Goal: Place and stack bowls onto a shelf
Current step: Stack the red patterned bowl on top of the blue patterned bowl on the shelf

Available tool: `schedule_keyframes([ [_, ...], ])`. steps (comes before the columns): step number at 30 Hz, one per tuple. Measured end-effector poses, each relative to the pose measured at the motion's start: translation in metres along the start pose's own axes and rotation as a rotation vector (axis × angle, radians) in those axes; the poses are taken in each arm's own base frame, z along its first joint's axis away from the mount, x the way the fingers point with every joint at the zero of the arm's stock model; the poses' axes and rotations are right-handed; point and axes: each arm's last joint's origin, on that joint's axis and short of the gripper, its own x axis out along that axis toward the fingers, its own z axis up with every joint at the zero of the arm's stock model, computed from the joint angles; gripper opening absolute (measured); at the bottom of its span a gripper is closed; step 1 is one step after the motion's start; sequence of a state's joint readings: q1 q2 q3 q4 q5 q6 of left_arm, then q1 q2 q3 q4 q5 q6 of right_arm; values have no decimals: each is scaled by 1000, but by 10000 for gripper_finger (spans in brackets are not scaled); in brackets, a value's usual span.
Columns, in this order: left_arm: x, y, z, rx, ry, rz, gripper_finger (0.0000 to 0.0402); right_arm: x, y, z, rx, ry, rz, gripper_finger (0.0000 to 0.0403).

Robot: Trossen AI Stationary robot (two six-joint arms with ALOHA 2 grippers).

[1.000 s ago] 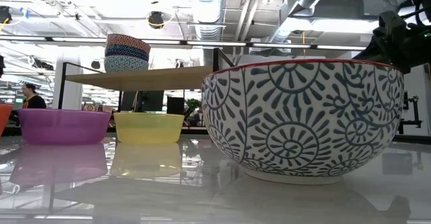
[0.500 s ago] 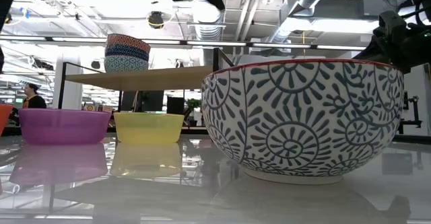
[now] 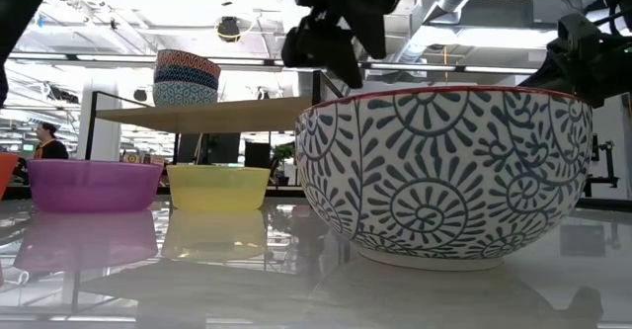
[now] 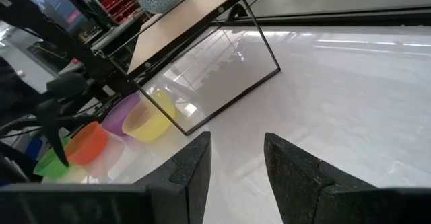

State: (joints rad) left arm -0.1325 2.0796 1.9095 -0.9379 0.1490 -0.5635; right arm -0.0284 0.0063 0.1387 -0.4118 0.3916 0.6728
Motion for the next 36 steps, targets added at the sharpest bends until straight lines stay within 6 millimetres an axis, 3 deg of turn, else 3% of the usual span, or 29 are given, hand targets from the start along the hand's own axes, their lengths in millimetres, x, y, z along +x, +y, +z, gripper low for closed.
schedule_keyframes([
  [11,5,-25,-14,93,-54,44,175,0,0,0,0,0,0,164],
  [26,60,-67,-49,168,-28,59,175,0,0,0,7,1,-1,164],
  [30,71,-69,-55,146,-25,105,175,1,0,0,8,5,-4,164],
  [36,67,-65,-53,93,-66,159,175,1,0,-1,28,12,-7,164],
])
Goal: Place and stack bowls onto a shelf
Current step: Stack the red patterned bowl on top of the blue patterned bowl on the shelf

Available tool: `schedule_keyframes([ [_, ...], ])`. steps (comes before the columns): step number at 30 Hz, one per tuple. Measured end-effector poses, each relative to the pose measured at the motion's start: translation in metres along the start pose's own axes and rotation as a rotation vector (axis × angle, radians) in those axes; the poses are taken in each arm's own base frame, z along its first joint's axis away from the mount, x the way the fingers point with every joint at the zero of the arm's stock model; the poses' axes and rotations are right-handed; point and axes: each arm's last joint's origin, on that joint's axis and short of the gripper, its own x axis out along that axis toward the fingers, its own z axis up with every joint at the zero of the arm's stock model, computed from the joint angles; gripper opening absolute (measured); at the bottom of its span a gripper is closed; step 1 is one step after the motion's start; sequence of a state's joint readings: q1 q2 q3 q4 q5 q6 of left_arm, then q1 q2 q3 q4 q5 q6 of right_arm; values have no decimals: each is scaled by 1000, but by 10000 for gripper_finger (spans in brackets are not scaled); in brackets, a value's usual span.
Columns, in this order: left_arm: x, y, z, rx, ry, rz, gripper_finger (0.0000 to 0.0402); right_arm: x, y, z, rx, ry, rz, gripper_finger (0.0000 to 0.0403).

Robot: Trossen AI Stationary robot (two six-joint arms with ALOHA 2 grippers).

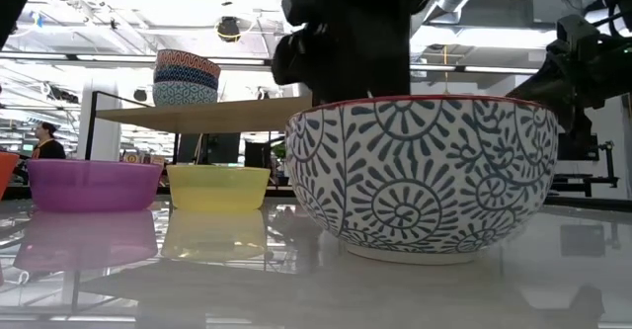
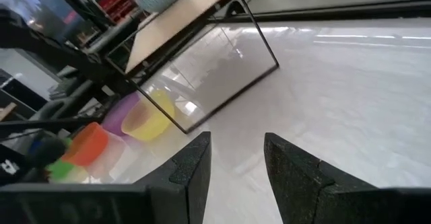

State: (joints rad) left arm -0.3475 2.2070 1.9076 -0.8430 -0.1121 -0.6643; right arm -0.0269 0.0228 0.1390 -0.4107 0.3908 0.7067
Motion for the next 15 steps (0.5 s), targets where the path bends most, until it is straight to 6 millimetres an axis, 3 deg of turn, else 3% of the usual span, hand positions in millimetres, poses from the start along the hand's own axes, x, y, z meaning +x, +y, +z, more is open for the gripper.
schedule_keyframes([
  [8,-27,0,16,-7,-75,26,174,0,0,0,-1,2,-2,164],
  [12,-25,4,15,46,-84,96,173,0,0,0,-1,3,-2,164],
  [15,-8,5,14,80,-23,74,173,0,0,0,-2,3,-2,164],
])
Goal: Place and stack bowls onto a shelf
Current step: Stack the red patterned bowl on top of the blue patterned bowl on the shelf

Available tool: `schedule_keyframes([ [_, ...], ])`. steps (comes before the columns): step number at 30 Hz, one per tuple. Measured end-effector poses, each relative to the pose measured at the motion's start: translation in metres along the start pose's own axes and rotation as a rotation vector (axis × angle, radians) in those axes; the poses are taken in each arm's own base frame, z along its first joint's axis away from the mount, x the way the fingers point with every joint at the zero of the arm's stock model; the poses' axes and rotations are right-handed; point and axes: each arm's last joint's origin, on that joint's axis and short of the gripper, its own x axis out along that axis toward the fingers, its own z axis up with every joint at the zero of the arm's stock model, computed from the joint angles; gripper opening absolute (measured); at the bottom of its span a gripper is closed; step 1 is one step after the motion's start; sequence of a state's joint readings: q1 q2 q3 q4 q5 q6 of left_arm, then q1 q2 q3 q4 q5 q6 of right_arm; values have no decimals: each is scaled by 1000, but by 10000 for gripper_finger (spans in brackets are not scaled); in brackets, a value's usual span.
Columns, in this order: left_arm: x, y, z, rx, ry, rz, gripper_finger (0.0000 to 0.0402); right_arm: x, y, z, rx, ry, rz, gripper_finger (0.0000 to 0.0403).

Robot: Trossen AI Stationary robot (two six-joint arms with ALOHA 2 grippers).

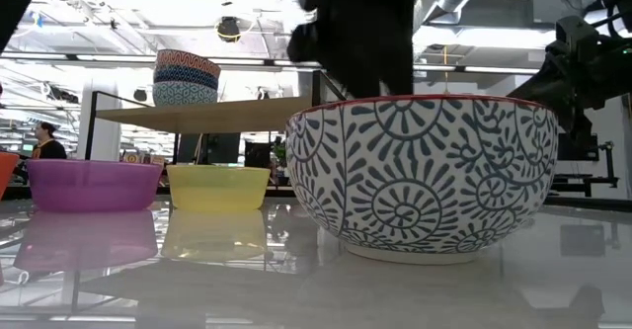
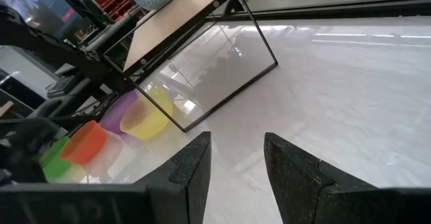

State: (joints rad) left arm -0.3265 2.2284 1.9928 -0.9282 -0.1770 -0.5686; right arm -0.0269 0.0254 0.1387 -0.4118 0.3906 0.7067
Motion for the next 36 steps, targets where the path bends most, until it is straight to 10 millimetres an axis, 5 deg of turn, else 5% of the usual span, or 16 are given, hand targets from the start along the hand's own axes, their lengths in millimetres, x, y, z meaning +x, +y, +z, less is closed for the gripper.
schedule_keyframes([
  [10,60,-2,-16,14,159,-23,170,0,0,0,-1,4,1,164],
  [22,46,-1,-10,-41,155,-67,10,0,0,0,-1,5,3,164],
  [25,46,-1,-9,-45,162,-79,27,0,0,0,-1,5,3,164],
  [36,47,2,-9,-62,146,-30,199,0,0,0,-1,5,3,164],
])
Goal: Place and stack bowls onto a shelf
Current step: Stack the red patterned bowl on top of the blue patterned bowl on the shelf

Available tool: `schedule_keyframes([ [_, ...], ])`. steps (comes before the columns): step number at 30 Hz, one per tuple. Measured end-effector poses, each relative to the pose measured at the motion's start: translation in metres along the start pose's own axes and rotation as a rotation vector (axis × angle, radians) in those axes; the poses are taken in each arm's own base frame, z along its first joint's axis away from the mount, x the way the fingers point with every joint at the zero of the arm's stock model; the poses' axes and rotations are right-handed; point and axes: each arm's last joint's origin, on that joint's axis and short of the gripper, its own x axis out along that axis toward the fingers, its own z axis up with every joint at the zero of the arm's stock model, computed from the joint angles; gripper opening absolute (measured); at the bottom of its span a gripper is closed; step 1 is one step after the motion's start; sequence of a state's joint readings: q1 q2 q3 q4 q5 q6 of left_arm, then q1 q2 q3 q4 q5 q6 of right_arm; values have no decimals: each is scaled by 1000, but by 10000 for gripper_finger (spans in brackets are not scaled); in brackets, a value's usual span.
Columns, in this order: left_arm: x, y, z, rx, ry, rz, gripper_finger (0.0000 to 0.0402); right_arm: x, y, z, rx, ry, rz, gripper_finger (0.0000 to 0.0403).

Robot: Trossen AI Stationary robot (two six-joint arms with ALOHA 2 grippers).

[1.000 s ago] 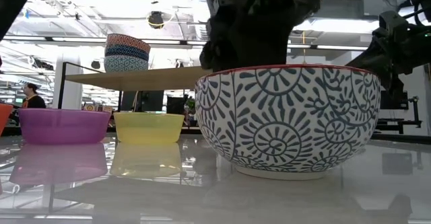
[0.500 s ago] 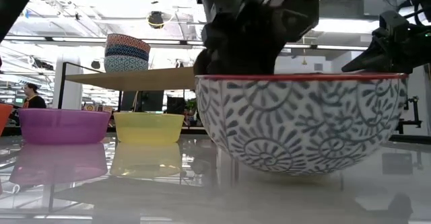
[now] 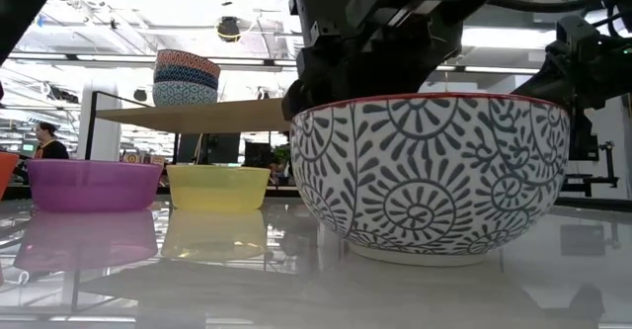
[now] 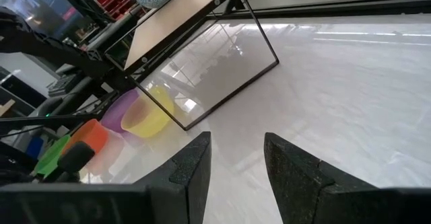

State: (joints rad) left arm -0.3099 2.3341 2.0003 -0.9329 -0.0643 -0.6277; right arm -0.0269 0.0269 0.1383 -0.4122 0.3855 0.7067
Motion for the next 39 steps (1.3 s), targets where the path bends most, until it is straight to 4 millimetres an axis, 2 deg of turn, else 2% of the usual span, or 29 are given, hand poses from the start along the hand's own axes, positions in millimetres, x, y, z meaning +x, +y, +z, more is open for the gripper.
schedule_keyframes([
  [4,0,0,-1,-23,10,-3,202,0,0,0,0,0,0,164],
  [13,-18,2,3,26,32,58,165,0,0,0,0,0,0,164],
  [20,-12,2,2,73,38,54,149,0,0,0,0,0,0,164],
  [24,-11,6,5,50,38,62,110,0,0,0,1,0,0,164],
  [29,-10,11,7,50,55,48,16,0,0,0,1,0,0,164],
  [35,-10,13,7,12,73,28,5,0,0,0,1,0,0,164],
  [39,-25,17,15,-13,90,3,3,0,0,0,1,0,-1,164],
])
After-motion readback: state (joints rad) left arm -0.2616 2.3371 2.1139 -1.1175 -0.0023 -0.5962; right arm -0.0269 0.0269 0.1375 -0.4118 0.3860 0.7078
